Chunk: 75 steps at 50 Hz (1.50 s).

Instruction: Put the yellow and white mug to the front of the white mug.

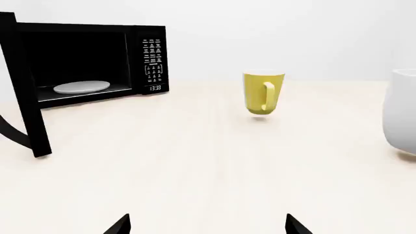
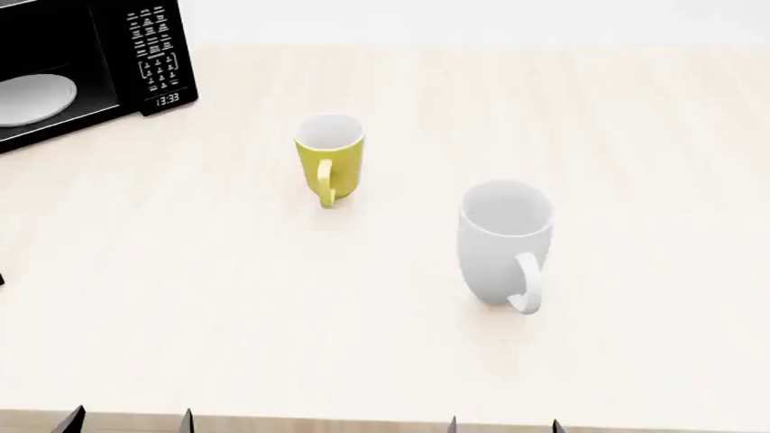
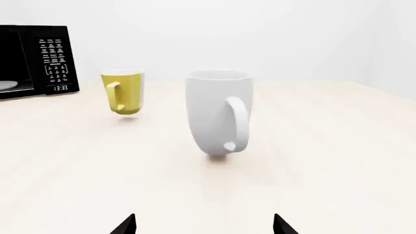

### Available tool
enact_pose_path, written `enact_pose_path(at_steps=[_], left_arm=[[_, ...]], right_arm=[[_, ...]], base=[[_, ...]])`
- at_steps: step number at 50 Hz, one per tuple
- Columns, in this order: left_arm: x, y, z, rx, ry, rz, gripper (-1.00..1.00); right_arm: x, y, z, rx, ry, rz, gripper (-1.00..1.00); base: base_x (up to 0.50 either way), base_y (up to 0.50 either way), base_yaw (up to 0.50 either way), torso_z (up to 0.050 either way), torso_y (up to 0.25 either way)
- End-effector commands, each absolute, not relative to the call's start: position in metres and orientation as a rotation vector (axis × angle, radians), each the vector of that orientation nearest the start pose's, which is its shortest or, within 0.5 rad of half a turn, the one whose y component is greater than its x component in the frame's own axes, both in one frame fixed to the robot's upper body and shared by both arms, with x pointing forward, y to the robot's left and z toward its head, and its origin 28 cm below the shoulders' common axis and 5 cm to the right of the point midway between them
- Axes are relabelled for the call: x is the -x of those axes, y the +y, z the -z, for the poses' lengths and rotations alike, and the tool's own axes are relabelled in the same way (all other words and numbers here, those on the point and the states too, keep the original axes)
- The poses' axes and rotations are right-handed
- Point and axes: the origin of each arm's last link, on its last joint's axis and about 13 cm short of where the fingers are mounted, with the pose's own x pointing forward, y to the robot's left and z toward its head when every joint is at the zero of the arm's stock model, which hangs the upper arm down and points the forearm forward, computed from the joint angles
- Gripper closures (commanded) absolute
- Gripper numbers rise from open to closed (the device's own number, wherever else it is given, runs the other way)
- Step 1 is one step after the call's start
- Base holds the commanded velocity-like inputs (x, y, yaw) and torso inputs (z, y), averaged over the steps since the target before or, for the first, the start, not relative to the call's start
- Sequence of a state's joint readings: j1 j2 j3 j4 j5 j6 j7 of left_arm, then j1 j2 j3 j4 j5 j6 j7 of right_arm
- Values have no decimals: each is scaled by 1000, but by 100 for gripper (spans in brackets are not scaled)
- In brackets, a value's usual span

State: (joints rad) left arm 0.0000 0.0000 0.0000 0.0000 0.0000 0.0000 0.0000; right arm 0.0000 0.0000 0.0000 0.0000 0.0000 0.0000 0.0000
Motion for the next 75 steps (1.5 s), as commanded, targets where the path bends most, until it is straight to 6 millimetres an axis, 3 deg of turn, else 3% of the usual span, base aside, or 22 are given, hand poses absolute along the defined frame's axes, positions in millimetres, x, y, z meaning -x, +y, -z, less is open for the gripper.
enact_pose_path(at_steps=[1,13,21,35,46,75], left_arm=[[-212,206,-13,2,0,13,-100],[-211,206,-12,-17,0,31,-100],[-212,208,-13,-21,0,23,-100],[-213,210,-14,-21,-4,21,-100],[-213,210,-14,-20,-4,23,-100],[-212,209,-13,-18,-4,40,-100]], right_arm=[[-211,-97,-9,-42,57,-3,-100],[-212,-103,-11,-42,55,35,-100],[-208,-126,-20,-87,37,141,-100],[-199,-147,-28,-142,6,226,-100],[-197,-147,-31,-231,-41,178,-100],[-197,-139,-31,-135,-54,159,-100]], base=[[0,0,0,0,0],[0,0,0,0,0],[0,0,0,0,0],[0,0,0,0,0],[297,-373,0,0,0],[431,-197,0,0,0]])
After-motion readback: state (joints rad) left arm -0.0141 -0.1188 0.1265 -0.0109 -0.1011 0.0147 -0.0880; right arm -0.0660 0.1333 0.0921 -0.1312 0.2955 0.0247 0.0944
